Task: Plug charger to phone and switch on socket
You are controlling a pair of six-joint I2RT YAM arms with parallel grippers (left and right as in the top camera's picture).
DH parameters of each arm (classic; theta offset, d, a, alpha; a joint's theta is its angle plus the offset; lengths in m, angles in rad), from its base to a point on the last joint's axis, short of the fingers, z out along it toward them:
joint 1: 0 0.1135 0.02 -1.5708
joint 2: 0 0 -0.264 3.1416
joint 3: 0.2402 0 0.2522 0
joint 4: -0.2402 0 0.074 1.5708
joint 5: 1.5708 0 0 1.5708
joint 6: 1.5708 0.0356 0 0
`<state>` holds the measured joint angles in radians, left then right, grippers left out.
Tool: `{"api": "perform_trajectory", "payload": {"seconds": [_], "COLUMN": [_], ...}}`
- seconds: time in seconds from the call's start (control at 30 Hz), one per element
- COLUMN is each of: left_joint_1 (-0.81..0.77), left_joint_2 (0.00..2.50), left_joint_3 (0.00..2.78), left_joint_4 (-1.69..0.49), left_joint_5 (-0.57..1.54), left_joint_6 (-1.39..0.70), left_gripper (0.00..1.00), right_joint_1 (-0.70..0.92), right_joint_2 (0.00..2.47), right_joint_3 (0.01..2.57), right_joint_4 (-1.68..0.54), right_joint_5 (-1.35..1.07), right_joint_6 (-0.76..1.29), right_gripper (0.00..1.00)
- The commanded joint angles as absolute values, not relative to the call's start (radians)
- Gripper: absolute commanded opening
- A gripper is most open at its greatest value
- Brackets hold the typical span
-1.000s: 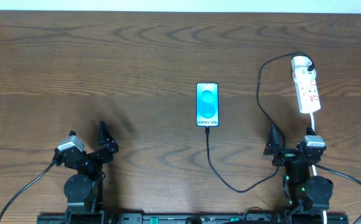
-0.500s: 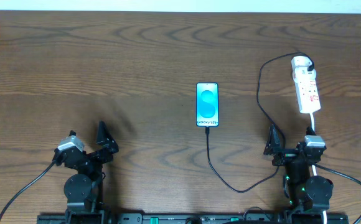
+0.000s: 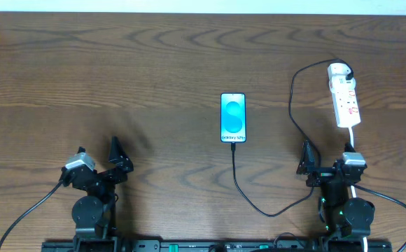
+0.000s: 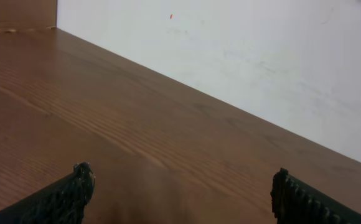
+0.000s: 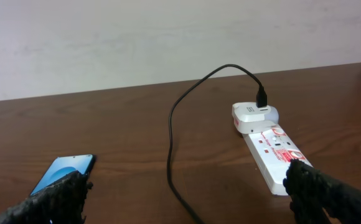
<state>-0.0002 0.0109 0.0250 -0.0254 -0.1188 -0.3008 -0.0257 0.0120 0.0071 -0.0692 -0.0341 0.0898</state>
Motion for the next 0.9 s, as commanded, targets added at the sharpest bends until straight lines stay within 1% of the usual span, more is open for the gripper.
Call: {"api": "perform_trajectory", "payload": {"seconds": [0.0,0.07,0.13,0.87], "left_joint_1": [0.004,0.004,0.004,0.004], "left_joint_2": [0.001,0.001,0.001,0.001], "left_joint_3": [0.004,0.004,0.004,0.004], "left_joint_4": [-0.064,-0.072,-0.074,-0.073], "left_joint_5": [-0.12,-0.055,-0.025,-0.011], "left_joint_6": [-0.194,-0.048,0.041,0.052], "left_gripper": [0.93,0.93,0.93,0.93], "right_joint_1": [-0.019,-0.019,-0.019,-0.019], "right_joint_2": [0.006,0.006,0.006,0.006], "right_joint_3": [0.005,0.005,0.005,0.005], "right_joint_4": [-0.072,-0.072,-0.072,-0.072], "right_joint_5": [-0.044,-0.044,-0.044,-0.044], "right_joint_6": [0.073,0.073,0.073,0.073], "right_gripper": [0.99,0.99,0.99,0.99]}}
